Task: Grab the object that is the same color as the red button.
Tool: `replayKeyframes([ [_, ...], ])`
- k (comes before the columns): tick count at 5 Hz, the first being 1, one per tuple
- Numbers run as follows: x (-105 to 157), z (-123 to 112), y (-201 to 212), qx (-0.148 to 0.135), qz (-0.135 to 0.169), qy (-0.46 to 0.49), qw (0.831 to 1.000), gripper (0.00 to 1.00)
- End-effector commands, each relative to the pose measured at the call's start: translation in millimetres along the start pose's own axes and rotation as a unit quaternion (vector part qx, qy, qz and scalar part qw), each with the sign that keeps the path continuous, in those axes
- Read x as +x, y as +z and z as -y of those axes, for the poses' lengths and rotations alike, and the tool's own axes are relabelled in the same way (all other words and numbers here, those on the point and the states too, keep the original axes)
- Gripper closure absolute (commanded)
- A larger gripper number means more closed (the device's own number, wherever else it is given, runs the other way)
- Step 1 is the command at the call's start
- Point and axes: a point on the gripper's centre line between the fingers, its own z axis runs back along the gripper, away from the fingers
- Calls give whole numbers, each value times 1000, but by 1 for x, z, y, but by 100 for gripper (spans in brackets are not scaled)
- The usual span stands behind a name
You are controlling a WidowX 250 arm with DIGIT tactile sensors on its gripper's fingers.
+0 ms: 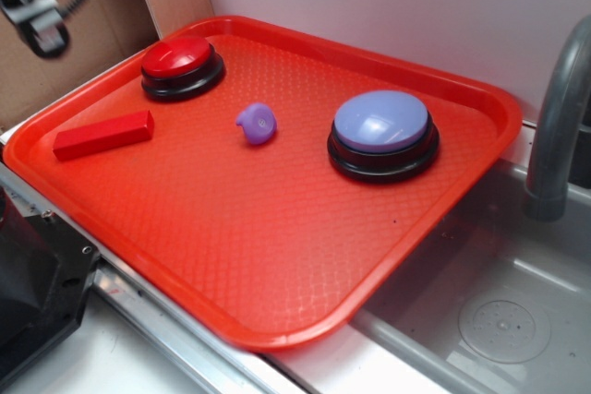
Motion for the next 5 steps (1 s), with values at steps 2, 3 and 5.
replayKeyframes([
  [2,5,-38,-48,52,3,-123,991,0],
  [3,-19,-47,-61,38,7,-134,990,0],
  [5,-32,-60,-68,33,9,-105,994,0],
])
